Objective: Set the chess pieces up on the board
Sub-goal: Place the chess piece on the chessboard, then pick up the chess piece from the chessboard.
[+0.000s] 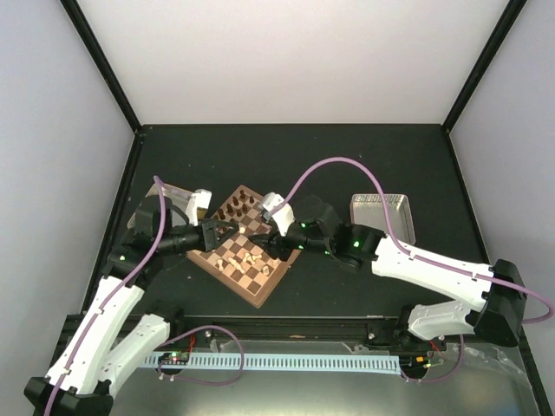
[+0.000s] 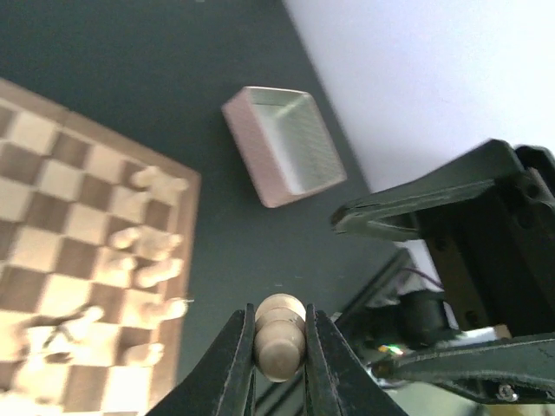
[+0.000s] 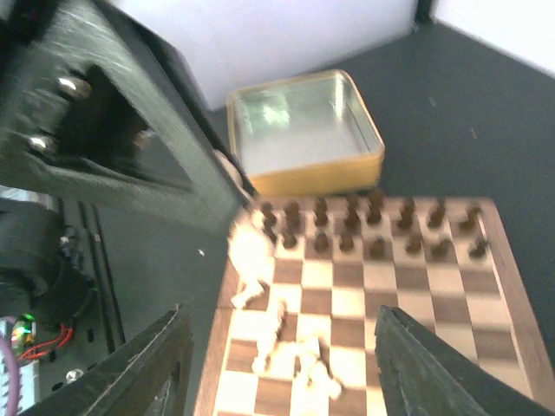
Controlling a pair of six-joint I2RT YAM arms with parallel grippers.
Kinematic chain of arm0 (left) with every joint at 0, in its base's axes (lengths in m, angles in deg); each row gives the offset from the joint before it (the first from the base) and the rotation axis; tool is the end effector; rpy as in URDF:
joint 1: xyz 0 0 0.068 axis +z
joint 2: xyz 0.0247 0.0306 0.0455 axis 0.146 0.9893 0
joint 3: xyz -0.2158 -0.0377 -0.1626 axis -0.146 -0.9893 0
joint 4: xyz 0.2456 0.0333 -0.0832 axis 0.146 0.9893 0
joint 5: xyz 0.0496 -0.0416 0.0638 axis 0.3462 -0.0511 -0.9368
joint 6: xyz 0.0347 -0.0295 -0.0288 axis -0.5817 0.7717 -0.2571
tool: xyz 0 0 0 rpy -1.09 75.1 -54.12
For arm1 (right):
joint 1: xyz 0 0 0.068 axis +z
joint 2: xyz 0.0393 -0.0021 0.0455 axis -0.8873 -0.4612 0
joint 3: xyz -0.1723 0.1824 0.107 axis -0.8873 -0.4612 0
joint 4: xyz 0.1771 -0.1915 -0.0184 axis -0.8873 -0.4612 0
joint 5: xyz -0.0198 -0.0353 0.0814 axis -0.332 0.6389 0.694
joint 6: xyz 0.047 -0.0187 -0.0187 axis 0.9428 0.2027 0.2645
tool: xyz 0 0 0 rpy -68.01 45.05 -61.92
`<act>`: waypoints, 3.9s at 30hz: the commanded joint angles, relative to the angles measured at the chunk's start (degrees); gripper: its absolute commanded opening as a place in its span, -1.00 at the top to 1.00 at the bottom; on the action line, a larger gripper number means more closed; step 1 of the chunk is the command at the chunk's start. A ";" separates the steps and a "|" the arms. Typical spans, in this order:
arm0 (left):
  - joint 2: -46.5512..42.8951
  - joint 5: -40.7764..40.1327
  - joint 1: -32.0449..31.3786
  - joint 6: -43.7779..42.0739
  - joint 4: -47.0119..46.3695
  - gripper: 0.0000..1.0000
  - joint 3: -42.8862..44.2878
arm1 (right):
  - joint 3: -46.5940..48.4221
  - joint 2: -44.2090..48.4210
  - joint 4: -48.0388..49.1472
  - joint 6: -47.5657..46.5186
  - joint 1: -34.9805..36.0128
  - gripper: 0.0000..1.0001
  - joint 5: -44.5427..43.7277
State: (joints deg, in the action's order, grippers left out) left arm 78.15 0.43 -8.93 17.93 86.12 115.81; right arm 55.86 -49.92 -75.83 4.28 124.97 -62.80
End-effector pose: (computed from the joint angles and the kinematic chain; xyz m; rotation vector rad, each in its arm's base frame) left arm 0.1318 -0.0666 0.3164 0.2201 2.1612 -1.2929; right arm 0.1351 0.2665 0.3305 -1.0551 1.8039 0.8453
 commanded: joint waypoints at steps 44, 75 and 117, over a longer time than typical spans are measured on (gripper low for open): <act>22.81 -52.97 -45.49 0.40 -9.42 0.91 -14.22 | -15.96 5.94 -6.35 43.77 -12.35 -0.24 -22.89; 7.25 -60.18 -39.87 -2.53 -5.74 -0.30 -9.05 | -14.94 8.06 -6.35 40.92 -12.43 -0.25 -17.84; -11.50 -45.19 -6.87 0.56 4.49 0.07 -10.32 | 31.24 -42.87 -38.89 15.53 2.03 0.22 -9.04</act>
State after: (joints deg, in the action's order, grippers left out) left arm 66.89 -45.73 -16.31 18.68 90.95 106.09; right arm 85.02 -91.60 -111.69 21.24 126.81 -70.88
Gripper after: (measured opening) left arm 0.464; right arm 0.416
